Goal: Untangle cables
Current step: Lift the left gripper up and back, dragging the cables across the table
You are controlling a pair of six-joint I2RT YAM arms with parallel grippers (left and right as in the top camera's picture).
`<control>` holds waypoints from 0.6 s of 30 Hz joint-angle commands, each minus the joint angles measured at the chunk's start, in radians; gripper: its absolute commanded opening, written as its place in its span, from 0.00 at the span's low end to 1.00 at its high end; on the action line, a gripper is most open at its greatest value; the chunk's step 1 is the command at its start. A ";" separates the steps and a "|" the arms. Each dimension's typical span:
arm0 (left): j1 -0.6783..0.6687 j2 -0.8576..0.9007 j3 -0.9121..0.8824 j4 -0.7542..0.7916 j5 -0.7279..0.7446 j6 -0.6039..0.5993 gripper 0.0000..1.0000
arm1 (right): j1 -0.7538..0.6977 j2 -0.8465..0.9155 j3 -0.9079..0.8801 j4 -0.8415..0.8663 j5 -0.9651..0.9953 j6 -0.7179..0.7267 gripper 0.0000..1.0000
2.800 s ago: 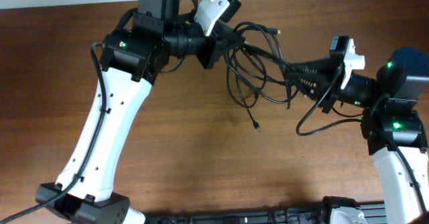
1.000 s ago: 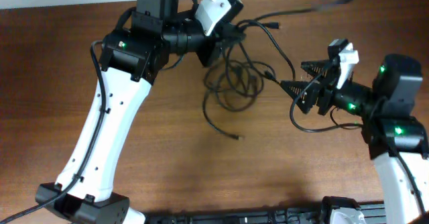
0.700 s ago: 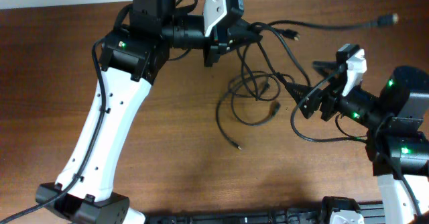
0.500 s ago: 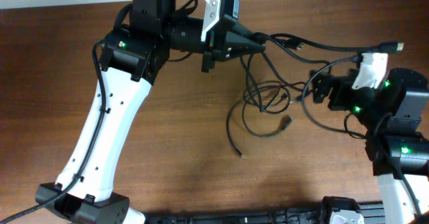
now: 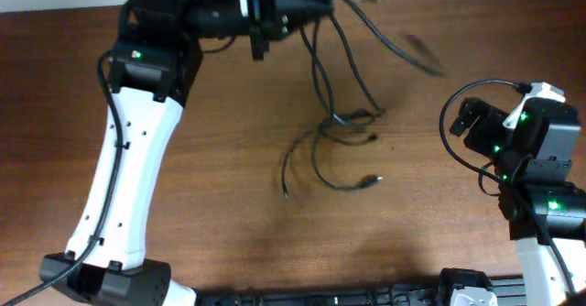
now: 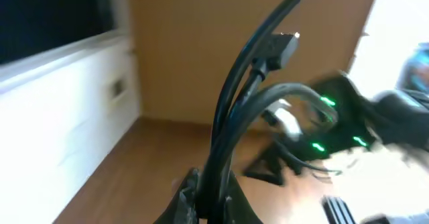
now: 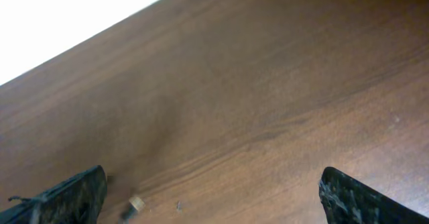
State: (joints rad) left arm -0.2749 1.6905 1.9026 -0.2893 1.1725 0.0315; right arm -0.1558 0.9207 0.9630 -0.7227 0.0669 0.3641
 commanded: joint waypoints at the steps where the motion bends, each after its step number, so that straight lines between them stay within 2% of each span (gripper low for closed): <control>1: 0.021 -0.031 0.011 -0.024 -0.352 -0.199 0.00 | -0.002 -0.001 0.004 -0.021 -0.019 0.018 0.99; 5: 0.020 -0.030 0.011 -0.155 -0.628 -0.199 0.00 | -0.002 -0.001 0.004 -0.025 -0.068 0.008 0.99; 8: 0.020 -0.030 0.011 -0.236 -0.722 -0.199 0.00 | -0.002 -0.001 0.004 -0.025 -0.087 0.007 0.99; 10: 0.019 -0.031 0.011 -0.237 -0.694 -0.200 0.00 | -0.002 -0.001 0.004 -0.023 -0.087 0.007 0.99; 13: 0.020 -0.031 0.011 -0.169 -0.551 -0.221 0.00 | -0.002 -0.001 0.004 -0.023 -0.087 0.008 0.99; 16: 0.020 -0.031 0.011 0.003 -0.435 -0.323 0.00 | -0.002 -0.001 0.004 -0.023 -0.087 0.008 0.99; 18: 0.019 -0.031 0.011 0.110 -0.408 -0.338 0.00 | -0.002 -0.001 0.004 -0.023 -0.087 0.008 0.99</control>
State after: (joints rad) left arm -0.2584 1.6905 1.8996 -0.3313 0.6548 -0.2295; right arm -0.1558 0.9211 0.9630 -0.7486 -0.0135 0.3672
